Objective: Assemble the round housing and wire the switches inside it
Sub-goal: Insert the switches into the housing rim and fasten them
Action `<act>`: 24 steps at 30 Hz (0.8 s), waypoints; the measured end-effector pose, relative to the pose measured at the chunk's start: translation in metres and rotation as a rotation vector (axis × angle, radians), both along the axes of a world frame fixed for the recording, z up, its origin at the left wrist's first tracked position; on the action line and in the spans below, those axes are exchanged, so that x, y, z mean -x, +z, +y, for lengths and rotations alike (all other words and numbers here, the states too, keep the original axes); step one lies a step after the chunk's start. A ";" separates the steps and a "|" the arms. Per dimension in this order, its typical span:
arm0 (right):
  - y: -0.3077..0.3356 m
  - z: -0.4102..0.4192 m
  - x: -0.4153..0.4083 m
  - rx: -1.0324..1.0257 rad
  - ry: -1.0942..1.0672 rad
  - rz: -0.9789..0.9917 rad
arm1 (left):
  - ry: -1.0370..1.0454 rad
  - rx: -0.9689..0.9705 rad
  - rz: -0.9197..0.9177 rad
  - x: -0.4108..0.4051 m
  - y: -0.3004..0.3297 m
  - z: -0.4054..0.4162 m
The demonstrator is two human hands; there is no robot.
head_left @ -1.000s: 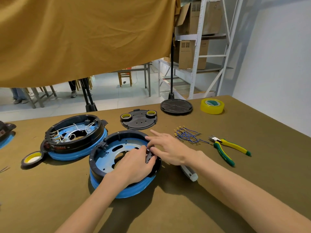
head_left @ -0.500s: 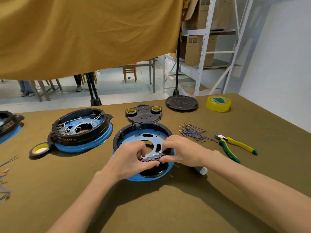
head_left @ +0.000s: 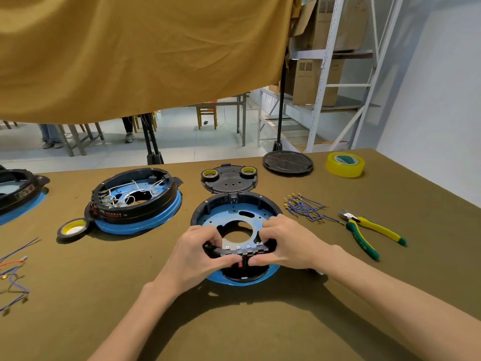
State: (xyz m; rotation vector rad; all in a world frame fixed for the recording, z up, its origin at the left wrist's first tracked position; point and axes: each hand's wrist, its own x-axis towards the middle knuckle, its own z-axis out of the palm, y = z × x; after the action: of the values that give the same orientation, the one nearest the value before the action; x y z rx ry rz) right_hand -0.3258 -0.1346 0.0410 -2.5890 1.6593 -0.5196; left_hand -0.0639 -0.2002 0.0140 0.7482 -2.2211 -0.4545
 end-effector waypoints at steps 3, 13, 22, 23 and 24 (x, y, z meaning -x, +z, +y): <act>-0.005 -0.003 -0.004 0.013 -0.005 -0.073 | 0.007 -0.006 0.011 0.002 -0.004 -0.004; -0.018 0.004 -0.006 0.013 -0.033 -0.231 | 0.016 0.016 0.047 0.000 -0.014 0.002; -0.011 0.005 -0.006 -0.009 -0.049 -0.153 | 0.000 0.029 0.027 0.000 -0.012 0.006; -0.011 0.005 -0.007 0.001 -0.052 -0.156 | -0.007 0.027 0.037 0.000 -0.013 0.006; -0.012 0.006 -0.008 0.014 -0.054 -0.169 | -0.011 0.024 0.044 0.001 -0.013 0.006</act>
State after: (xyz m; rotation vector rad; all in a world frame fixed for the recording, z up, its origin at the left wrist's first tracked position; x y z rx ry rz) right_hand -0.3176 -0.1291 0.0285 -2.4374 1.6790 -0.7329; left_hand -0.0646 -0.1946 0.0011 0.7067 -2.1870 -0.4448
